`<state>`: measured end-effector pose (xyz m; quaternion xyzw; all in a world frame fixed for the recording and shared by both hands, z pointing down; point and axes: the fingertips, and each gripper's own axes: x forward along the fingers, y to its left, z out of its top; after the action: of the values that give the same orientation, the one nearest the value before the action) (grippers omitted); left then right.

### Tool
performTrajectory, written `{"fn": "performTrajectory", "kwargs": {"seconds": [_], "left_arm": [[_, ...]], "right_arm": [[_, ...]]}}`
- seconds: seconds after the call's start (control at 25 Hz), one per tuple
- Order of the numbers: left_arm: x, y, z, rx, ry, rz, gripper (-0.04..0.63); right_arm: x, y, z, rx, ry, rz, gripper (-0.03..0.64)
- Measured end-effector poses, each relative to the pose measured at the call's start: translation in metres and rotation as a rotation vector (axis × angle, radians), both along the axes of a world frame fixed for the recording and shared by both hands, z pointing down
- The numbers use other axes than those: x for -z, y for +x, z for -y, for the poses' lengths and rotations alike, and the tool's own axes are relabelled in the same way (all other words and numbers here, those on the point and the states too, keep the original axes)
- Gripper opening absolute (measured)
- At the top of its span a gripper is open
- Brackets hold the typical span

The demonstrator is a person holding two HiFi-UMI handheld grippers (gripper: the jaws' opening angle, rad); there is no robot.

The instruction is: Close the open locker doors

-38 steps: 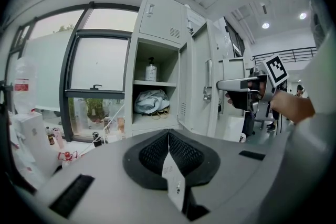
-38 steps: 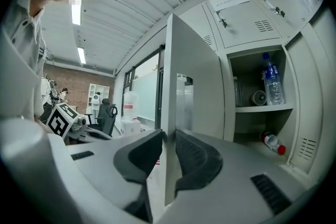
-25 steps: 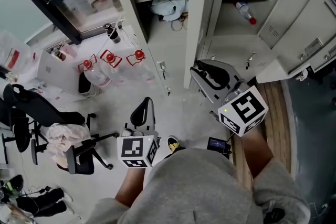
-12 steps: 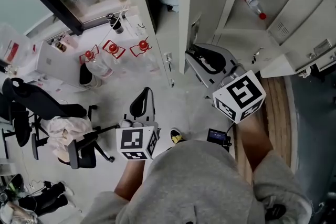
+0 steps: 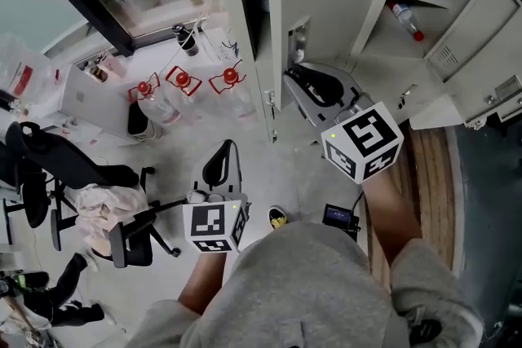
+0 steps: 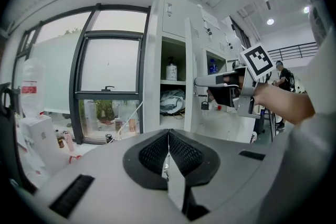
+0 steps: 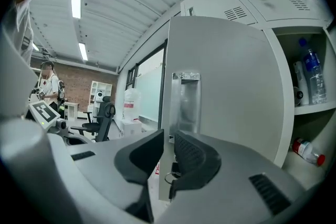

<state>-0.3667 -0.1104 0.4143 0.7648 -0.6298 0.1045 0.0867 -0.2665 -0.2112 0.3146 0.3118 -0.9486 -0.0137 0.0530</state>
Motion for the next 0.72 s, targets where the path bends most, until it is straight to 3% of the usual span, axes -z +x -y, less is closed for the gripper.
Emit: {"fn": "performTrajectory", "kwargs": {"seconds": [0.28,0.72], "left_arm": [[0.003,-0.012,0.009,0.003,0.006,0.003,0.011],[0.0,-0.028,0.018,0.014,-0.005,-0.008,0.012]], "right_arm": [[0.0,-0.02,0.023,-0.02,0.01,-0.024,0.075],[-0.017,-0.016,0.078,-0.164,-0.036,-0.041,0.071]]}}
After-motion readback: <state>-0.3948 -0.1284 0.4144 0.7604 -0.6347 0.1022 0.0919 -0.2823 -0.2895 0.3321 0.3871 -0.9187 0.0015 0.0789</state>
